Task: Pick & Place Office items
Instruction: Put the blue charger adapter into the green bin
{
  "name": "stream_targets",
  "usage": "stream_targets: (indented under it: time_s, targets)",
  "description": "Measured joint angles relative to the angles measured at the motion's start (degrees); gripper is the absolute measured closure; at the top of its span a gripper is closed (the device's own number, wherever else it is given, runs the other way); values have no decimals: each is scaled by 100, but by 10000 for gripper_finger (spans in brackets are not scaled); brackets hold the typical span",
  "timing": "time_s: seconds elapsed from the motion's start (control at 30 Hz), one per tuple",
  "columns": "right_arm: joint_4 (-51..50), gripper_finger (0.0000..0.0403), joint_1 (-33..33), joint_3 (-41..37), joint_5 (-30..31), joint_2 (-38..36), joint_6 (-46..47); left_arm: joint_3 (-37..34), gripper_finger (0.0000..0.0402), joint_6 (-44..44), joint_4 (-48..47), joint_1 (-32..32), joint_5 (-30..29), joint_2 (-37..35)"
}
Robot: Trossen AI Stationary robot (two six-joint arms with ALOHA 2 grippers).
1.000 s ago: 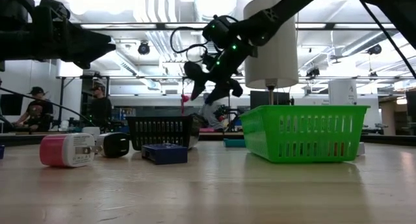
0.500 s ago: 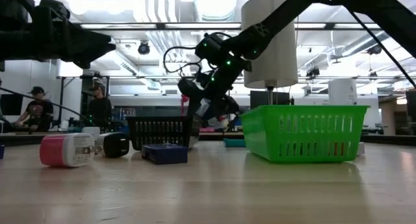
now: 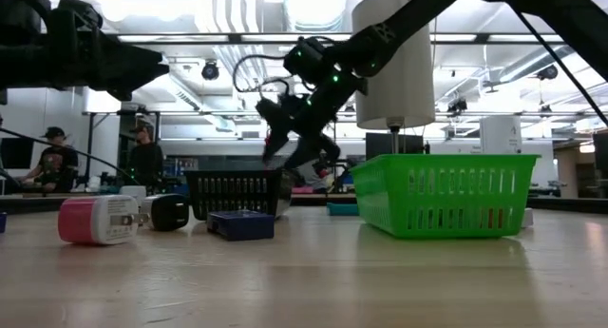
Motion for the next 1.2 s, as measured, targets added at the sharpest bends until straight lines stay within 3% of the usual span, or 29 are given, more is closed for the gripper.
stream_targets:
  time_s: [0.33,0.47,0.57,0.7,0.87,1.2]
  targets:
    - [-4,161,640,-14,-207,-244,-1226,-1,177,0,-2,0,0,0]
    - [275,162,883,-311,172,-508,-1433,1,177,0,0,0,2,0]
    - [1019,171,986,-911,85,-825,-1332,-1,177,0,0,0,2,0]
    - [2546,188,986,-2081,-596,-1382,-1168,0,177,0,0,1,0,0]
    - [4180,203,933,-3633,-667,-2013,-1334,1,177,0,0,0,0,4]
    - [5268,185,877,-5919,-667,-3992,-2518,1,176,0,-1,0,1,15]
